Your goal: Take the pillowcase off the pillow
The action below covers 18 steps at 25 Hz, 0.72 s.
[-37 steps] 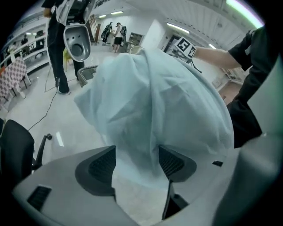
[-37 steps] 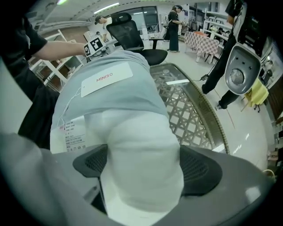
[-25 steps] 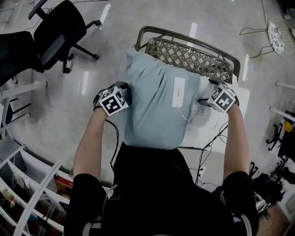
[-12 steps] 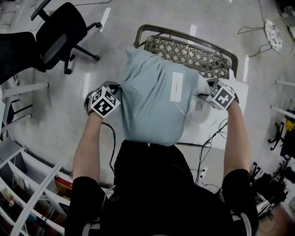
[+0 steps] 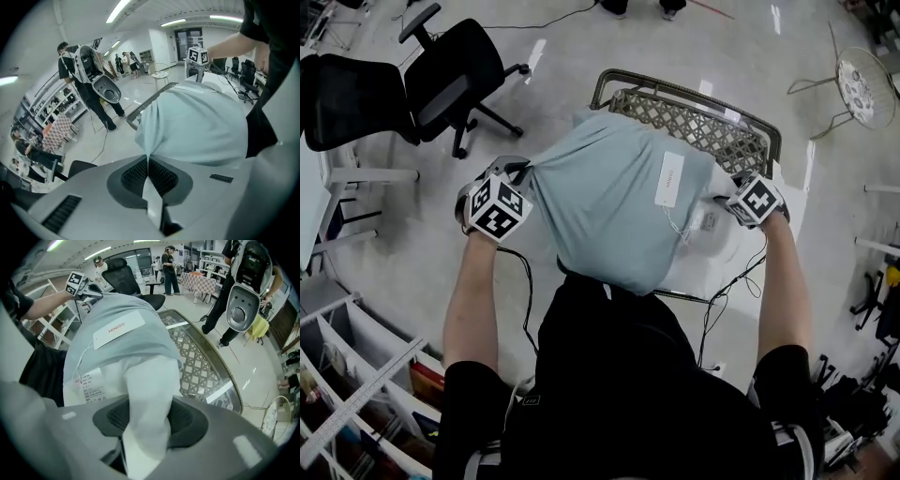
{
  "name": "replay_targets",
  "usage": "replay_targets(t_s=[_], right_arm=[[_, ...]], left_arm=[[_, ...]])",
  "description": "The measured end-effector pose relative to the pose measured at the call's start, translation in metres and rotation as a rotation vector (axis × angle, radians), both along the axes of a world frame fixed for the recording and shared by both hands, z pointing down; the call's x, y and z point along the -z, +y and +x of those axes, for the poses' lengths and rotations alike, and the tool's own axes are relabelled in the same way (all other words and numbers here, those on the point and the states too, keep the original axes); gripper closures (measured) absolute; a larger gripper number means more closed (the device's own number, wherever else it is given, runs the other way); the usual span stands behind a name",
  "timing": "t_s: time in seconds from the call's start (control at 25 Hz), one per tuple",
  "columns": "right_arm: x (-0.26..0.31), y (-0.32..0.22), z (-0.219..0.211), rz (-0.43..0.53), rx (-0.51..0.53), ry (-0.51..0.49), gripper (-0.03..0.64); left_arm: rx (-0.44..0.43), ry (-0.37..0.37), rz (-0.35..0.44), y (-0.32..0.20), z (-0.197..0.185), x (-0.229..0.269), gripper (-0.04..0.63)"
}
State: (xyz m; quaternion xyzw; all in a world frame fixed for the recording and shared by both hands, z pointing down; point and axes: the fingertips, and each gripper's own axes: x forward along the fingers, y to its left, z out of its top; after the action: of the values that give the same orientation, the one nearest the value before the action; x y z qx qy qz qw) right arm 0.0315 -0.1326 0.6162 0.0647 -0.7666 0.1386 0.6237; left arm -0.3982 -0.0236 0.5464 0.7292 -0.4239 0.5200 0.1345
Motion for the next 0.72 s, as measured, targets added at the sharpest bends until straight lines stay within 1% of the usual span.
replay_targets(t_s=[0.08, 0.24, 0.48, 0.6, 0.68, 0.72], right_arm=[[0.009, -0.001, 0.005, 0.012, -0.017, 0.004, 0.394], [0.018, -0.008, 0.017, 0.048, -0.034, 0.023, 0.394], [0.022, -0.012, 0.021, 0.051, -0.056, 0.015, 0.393], [0.016, -0.014, 0.022, 0.023, -0.076, -0.006, 0.391], [0.014, -0.013, 0.019, 0.014, -0.074, -0.013, 0.39], [0.013, -0.012, 0.018, 0.022, -0.065, -0.003, 0.39]], left_arm=[[-0.003, -0.036, 0.007, 0.0, -0.005, 0.012, 0.589], [0.027, -0.045, 0.01, 0.003, -0.022, 0.024, 0.589], [0.051, -0.023, -0.013, 0.019, -0.042, 0.021, 0.589], [0.062, -0.012, -0.019, 0.025, -0.05, 0.017, 0.589], [0.044, 0.011, -0.007, 0.026, -0.049, 0.017, 0.589], [0.018, 0.024, 0.001, 0.024, -0.044, 0.018, 0.589]])
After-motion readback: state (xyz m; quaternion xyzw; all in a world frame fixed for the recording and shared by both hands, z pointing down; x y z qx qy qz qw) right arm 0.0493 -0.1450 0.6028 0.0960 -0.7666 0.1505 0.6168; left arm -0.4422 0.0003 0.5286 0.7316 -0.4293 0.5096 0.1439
